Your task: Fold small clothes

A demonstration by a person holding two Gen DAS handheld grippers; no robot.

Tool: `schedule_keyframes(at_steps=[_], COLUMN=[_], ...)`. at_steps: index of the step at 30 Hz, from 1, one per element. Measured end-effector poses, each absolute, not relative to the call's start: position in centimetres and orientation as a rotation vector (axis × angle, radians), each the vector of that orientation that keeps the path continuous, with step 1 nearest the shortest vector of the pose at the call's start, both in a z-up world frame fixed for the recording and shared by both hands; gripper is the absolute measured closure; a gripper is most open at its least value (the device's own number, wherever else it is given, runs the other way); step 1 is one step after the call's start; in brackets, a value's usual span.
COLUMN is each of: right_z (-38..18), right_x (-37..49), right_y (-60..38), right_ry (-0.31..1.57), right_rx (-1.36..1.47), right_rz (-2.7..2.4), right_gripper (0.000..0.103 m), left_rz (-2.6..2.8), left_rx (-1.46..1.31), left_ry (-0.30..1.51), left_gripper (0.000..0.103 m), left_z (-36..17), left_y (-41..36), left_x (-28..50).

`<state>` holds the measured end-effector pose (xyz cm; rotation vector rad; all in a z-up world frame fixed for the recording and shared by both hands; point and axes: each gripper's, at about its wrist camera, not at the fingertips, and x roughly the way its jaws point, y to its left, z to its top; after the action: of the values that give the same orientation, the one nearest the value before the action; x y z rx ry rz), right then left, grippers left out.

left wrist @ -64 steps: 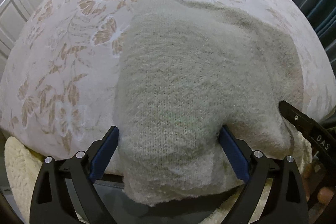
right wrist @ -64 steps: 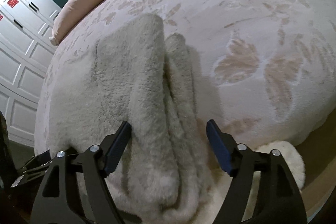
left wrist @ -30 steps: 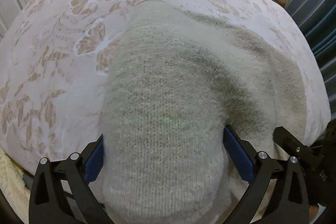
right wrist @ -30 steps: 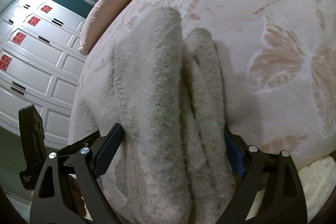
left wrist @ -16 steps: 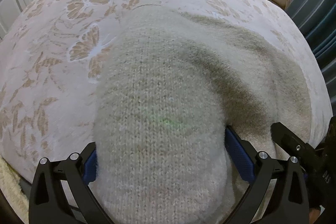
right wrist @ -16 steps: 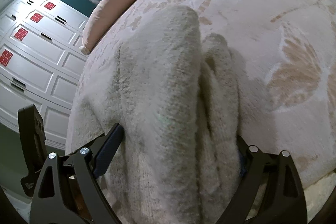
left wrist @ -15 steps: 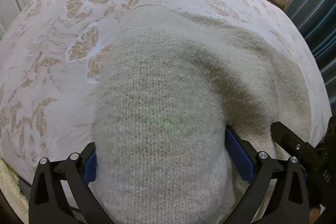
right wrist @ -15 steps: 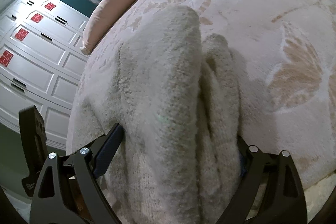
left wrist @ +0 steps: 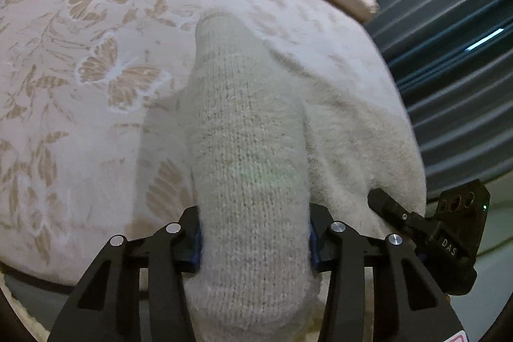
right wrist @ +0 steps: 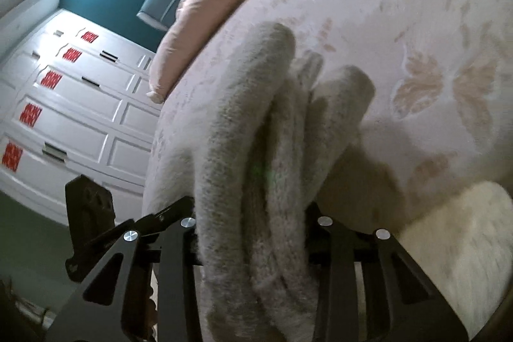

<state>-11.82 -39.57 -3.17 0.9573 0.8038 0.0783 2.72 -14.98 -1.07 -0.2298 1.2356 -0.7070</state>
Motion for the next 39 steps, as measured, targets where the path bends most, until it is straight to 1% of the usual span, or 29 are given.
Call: schedule_keyframes(at_steps=[3, 7, 9, 13, 15, 16, 17, 19, 20, 21, 22, 23, 24, 25, 27, 29, 32, 34, 35, 37, 39], right_z=[0.5, 5.4, 7.6, 12.8, 13.8, 13.9, 13.4, 10.9, 9.3, 7.4, 5.3, 2.4, 1.3, 0.0, -0.2, 0.8, 3.0, 4.4, 4.7, 4.6, 1.7], right_x=[-14.1, -15.0, -14.4, -10.9, -8.2, -6.5, -4.9, -0.2, 1.1, 2.7, 3.9, 4.9, 4.7, 3.6, 1.5, 0.2, 1.3, 2.6, 4.0, 4.9, 6.7], right_y=[-38.4, -36.3, -35.4, -32.8, -31.9, -31.3, -30.9, -29.9, -29.7, -29.4, -29.3, -29.1, -29.0, -28.9, -28.5, -27.5, -26.0, -24.1, -22.5, -20.4, -18.8], right_ry=[0.762, 0.668, 0.616, 0.496, 0.463, 0.456, 0.463, 0.532, 0.575, 0.631, 0.699, 0.805, 0.840, 0.851, 0.822, 0.807, 0.807, 0.797, 0.807, 0.831, 0.913], right_rx=[0.908, 0.842, 0.815, 0.740, 0.728, 0.711, 0.703, 0.685, 0.679, 0.675, 0.653, 0.613, 0.615, 0.648, 0.663, 0.611, 0.548, 0.449, 0.366, 0.292, 0.223], right_rz=[0.071, 0.106, 0.139, 0.242, 0.274, 0.272, 0.265, 0.228, 0.189, 0.143, 0.069, -0.052, -0.077, -0.058, -0.021, -0.013, 0.026, 0.024, 0.027, 0.036, 0.034], right_gripper=[0.070, 0.070, 0.070, 0.069, 0.068, 0.066, 0.061, 0.055, 0.048, 0.047, 0.047, 0.051, 0.055, 0.061, 0.061, 0.061, 0.063, 0.063, 0.063, 0.063, 0.064], left_rz=[-0.773, -0.825, -0.836, -0.835, -0.805, -0.790, -0.765, -0.703, -0.648, -0.579, -0.504, -0.433, -0.373, -0.340, -0.363, -0.357, -0.365, -0.366, -0.369, -0.351, -0.317], left_rx=[-0.274, -0.297, -0.309, -0.297, -0.267, -0.257, -0.248, -0.236, -0.205, -0.177, -0.132, -0.086, -0.066, -0.070, -0.171, -0.205, -0.192, -0.171, -0.156, -0.135, -0.118], left_ry=[1.202, 1.093, 1.011, 0.847, 0.765, 0.750, 0.738, 0.755, 0.775, 0.796, 0.844, 0.895, 0.936, 0.978, 1.019, 1.027, 0.995, 0.975, 0.965, 0.968, 1.002], left_gripper=[0.061, 0.061, 0.061, 0.061, 0.059, 0.059, 0.056, 0.048, 0.041, 0.040, 0.040, 0.041, 0.045, 0.045, 0.045, 0.045, 0.045, 0.045, 0.043, 0.043, 0.042], left_z=[1.1, 5.2, 8.4, 14.2, 16.7, 17.2, 17.3, 16.0, 14.4, 12.5, 9.8, 7.6, 6.3, 4.9, 3.3, 3.0, 4.0, 4.7, 4.8, 4.5, 2.7], left_y=[-13.7, -11.5, -9.7, -6.0, -4.2, -3.7, -3.0, -2.2, -1.8, -1.4, -0.8, -0.2, 0.8, 1.9, 4.7, 5.8, 4.6, 3.2, 2.4, 0.9, 0.8], left_x=[1.1, -0.2, 0.0, 1.3, 2.8, 3.7, 5.1, 7.7, 9.3, 10.6, 12.0, 12.8, 12.8, 12.7, 11.0, 9.8, 9.4, 9.4, 9.6, 10.6, 11.9])
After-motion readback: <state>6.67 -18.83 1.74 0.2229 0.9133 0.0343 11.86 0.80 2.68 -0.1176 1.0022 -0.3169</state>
